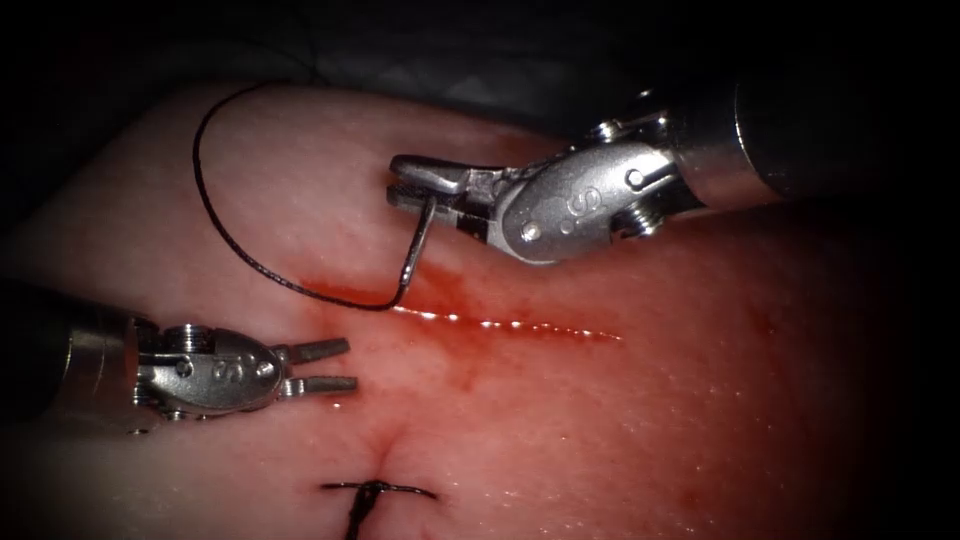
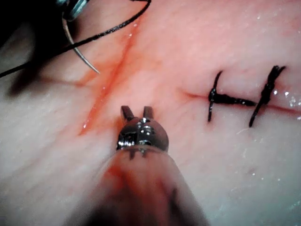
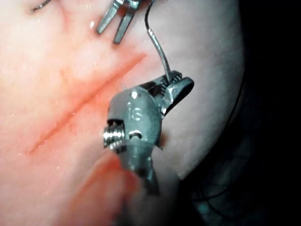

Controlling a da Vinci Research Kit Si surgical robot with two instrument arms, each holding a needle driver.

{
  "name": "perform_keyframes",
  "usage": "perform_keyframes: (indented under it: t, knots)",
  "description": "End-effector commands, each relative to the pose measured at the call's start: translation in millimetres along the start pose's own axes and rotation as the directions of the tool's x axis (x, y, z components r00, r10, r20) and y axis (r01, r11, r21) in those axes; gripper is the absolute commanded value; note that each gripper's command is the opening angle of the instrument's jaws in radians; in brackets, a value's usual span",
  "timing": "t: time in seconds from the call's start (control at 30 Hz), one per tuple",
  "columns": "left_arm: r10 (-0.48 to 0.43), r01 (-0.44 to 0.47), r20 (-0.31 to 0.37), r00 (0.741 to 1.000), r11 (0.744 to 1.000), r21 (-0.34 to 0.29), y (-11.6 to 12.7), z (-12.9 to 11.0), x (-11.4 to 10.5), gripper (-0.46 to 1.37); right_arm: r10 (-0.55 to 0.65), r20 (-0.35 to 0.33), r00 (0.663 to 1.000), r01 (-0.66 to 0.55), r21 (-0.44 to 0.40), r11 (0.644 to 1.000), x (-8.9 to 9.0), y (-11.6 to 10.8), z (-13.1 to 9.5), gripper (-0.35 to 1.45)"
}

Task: Wound Closure
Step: Throw the needle through the top side of the incision with the right tool

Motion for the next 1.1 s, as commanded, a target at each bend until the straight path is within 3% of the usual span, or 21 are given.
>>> perform_keyframes:
  t: [0.03, 0.37, 0.63, 0.77, 1.1]
  knots:
    - [-0.002, 0.002, 0.000, 1.000, 1.000, 0.003, -0.1, 0.1, -0.1, 0.21, -0.001, 0.000, 1.000, 0.001, -0.002, 1.000, 0.0, 0.2, 0.0, -0.35]
    - [-0.004, 0.004, 0.001, 1.000, 1.000, 0.006, -0.7, 1.3, -1.5, 0.08, 0.007, 0.001, 1.000, -0.007, -0.008, 1.000, -0.5, 2.6, 0.7, -0.35]
    - [0.004, -0.004, 0.053, 0.999, 1.000, -0.010, -0.4, 2.0, -2.6, 0.01, 0.011, 0.000, 1.000, -0.011, 0.004, 1.000, -1.2, 3.6, 2.5, -0.35]
    - [0.009, -0.006, 0.104, 0.995, 1.000, -0.030, 0.3, 2.6, -3.5, 0.01, 0.006, 0.002, 1.000, -0.006, 0.011, 1.000, -1.8, 3.6, 3.6, -0.35]
    - [0.003, 0.002, 0.112, 0.994, 0.999, -0.051, 0.3, 2.6, -4.0, 0.05, -0.016, 0.013, 1.000, 0.016, 0.029, 0.999, -3.9, 1.8, 4.9, -0.35]
